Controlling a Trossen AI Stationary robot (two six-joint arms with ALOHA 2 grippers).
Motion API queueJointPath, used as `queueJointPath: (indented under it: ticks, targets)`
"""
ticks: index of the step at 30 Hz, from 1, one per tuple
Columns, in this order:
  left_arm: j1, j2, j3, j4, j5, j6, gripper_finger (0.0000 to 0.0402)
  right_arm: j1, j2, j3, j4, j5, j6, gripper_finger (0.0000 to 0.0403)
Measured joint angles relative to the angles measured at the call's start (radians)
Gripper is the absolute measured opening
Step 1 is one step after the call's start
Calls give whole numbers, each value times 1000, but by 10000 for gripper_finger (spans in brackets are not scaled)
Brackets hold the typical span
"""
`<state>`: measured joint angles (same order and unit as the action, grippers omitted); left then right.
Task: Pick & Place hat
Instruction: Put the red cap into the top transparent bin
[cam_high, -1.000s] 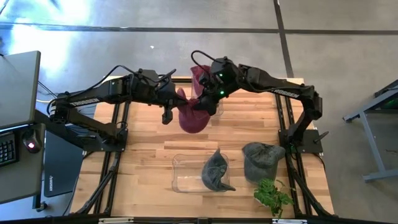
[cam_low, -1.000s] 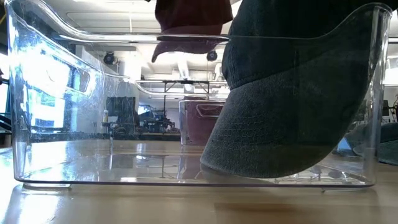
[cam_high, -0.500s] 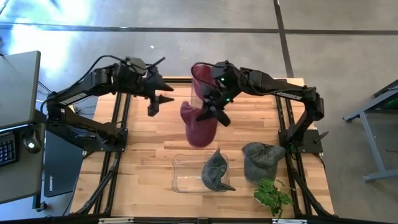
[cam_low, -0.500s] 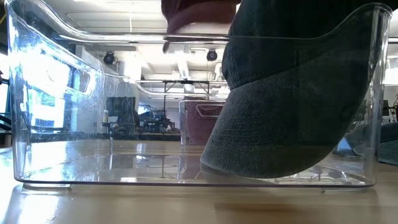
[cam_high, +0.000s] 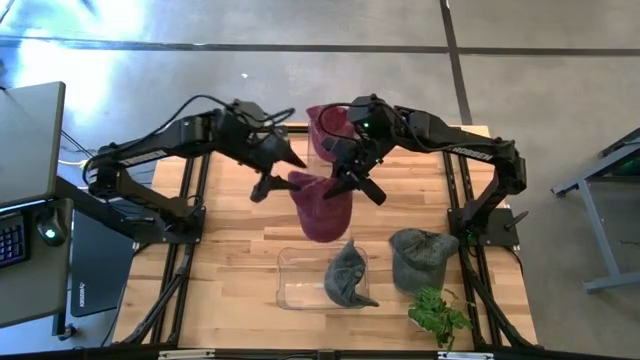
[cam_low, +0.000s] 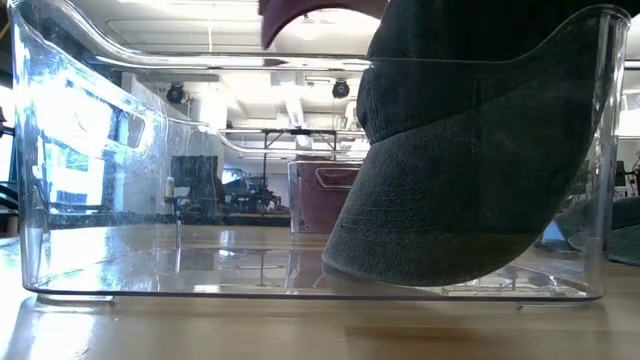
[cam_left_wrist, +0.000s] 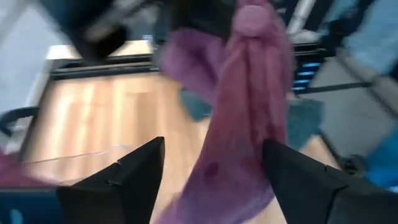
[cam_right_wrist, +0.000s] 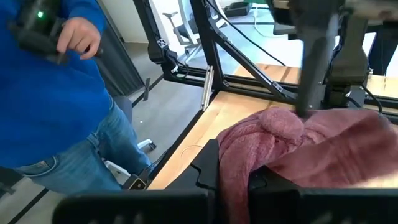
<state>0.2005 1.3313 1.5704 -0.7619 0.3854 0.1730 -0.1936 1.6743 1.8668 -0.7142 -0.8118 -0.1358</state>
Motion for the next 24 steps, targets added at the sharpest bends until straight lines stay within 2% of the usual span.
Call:
queueJointPath:
  ticks: [3, 6, 13, 14, 18, 21, 24]
  targets:
    - [0, 43, -1, -5, 85, -5, 231, 0, -10, 0, -4, 20, 2, 5]
    - [2, 68, -2, -8, 179, -10, 186, 0, -26, 0, -24, 48, 3, 7]
    - [2, 64, -2, 16, 385, 29, 25, -2, -50, 0, -104, 54, 4, 7]
    - [2, 61, -2, 19, 398, 29, 13, -2, -50, 0, -122, 52, 4, 9]
    - [2, 51, -2, 35, 387, 29, 20, 0, -47, 0, -174, 51, 6, 13]
    - [2, 39, -1, 42, 384, 31, 11, -1, -46, 0, -138, 36, 77, 17]
    - [2, 39, 0, 41, 385, 29, 4, -20, -47, 0, -47, -74, 206, 41]
